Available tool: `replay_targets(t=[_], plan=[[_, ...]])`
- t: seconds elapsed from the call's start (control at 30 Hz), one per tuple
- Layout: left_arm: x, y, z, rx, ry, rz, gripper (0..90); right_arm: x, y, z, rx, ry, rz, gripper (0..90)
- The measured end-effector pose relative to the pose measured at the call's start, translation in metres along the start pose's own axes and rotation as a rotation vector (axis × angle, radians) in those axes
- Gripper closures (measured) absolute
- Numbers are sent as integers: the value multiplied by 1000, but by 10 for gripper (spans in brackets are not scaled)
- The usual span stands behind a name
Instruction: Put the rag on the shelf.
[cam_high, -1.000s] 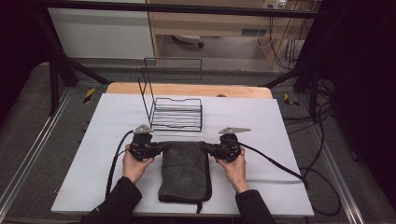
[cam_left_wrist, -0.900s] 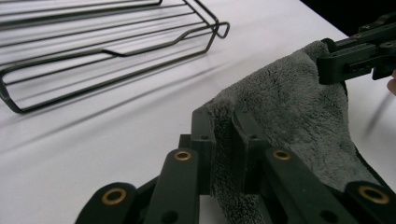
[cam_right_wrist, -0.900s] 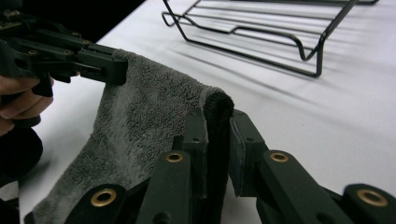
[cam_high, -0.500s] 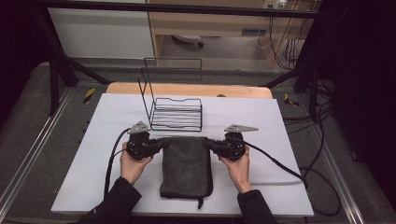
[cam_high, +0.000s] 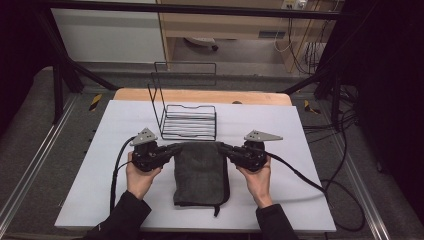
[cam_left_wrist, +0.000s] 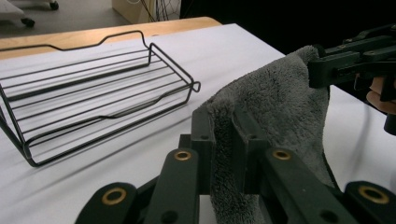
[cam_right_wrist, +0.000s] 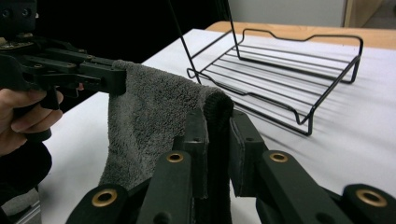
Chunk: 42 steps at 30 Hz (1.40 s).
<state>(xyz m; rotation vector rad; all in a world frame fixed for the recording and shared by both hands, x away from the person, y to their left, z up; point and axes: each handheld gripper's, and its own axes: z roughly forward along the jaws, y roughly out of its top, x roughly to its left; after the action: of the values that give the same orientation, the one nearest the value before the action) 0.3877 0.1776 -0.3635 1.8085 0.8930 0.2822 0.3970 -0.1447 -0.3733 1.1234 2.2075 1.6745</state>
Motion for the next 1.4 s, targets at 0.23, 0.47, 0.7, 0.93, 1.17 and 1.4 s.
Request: replay_targets(t=[0.23, 0.47, 0.7, 0.93, 1.17, 1.4], plan=[[-7, 6, -10, -40, -3, 14, 803, 9, 8, -9, -36, -2, -35, 798], [-16, 12, -20, -88, -4, 36, 803, 18, 15, -19, -82, -5, -70, 799], [-22, 16, -27, -135, 8, 60, 803, 29, 22, -29, -123, -9, -108, 800], [-26, 20, -34, -167, 2, 65, 803, 39, 28, -36, -158, -19, -145, 801], [-30, 24, -39, -195, 10, 72, 804, 44, 31, -39, -183, -22, -160, 803], [-31, 32, -44, -224, 12, 71, 804, 48, 36, -41, -204, -28, -169, 803]])
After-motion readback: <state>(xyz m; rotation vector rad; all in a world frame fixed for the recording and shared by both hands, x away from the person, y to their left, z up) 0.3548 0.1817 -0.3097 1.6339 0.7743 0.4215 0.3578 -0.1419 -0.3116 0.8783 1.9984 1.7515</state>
